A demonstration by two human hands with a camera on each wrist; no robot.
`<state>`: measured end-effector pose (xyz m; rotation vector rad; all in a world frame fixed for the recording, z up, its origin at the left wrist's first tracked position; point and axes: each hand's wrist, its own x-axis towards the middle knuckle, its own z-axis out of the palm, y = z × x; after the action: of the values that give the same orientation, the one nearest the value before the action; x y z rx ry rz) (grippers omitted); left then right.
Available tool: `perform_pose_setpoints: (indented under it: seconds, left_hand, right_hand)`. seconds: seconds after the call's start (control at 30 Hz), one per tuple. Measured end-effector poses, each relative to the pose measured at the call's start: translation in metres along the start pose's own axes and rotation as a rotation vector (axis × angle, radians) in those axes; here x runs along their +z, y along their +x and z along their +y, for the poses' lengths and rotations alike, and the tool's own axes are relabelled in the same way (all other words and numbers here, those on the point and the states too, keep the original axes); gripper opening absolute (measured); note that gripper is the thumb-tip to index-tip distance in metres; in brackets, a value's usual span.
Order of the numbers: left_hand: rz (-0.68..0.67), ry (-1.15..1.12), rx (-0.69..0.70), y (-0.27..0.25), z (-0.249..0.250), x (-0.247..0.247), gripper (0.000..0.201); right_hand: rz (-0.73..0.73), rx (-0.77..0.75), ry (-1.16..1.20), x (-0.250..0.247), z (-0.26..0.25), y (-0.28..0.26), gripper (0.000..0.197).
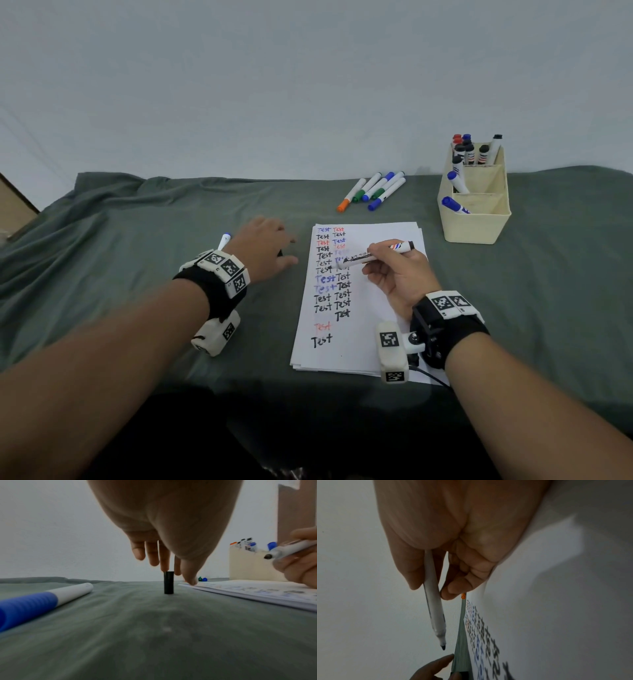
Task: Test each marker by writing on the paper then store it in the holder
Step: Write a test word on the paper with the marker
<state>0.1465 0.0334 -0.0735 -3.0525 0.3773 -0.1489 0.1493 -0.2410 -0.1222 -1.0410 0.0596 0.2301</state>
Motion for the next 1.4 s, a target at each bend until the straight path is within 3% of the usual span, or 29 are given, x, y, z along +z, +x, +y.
perform_pose_setpoints:
  seconds: [0.03,0.1,0.27,0.33,0.4,0.6,0.73,0.9,1.17,1.4]
  left_hand:
    - [0.021,0.013,0.049,-0.007,0.008,-0.003,0.054]
    - [-0.060,-0.007,0.123,-0.020,0.025,-0.005,0.073]
    - [-0.545,-0.074,0.161,-0.037,0.033,0.015,0.114]
    - [-0.630,-0.108,0.151,-0.036,0.031,0.019,0.121]
    - [-0.638,-0.093,0.154,-0.035,0.031,0.022,0.125]
    - [-0.633,-0.095,0.140,-0.033,0.032,0.026,0.131]
    - [-0.639,-0.100,0.127,-0.032,0.034,0.026,0.130]
    - [-0.623,-0.078,0.090,-0.033,0.041,0.025,0.111]
    - [-0.632,-0.090,0.079,-0.036,0.043,0.022,0.109]
    - [-0.640,-0.087,0.077,-0.036,0.045,0.021,0.110]
  right_hand:
    - [-0.013,0.001,0.003,0.000,0.000,0.000,0.013]
    - [-0.051,0.000,-0.010,0.000,-0.001,-0.001,0.025]
    - [-0.098,-0.010,-0.013,0.003,-0.005,-0.007,0.026]
    - [-0.113,-0.025,-0.044,0.006,-0.007,-0.010,0.026]
    - [-0.126,-0.038,-0.078,0.009,-0.008,-0.015,0.016]
    - [-0.245,-0.072,-0.343,0.013,-0.005,-0.028,0.024]
    - [-0.248,-0.081,-0.444,0.010,-0.004,-0.034,0.022]
    - [-0.240,-0.085,-0.517,0.008,-0.003,-0.033,0.023]
    - [-0.282,-0.089,-0.639,0.011,-0.004,-0.037,0.020]
    - [-0.272,-0.104,-0.577,0.010,-0.004,-0.036,0.027]
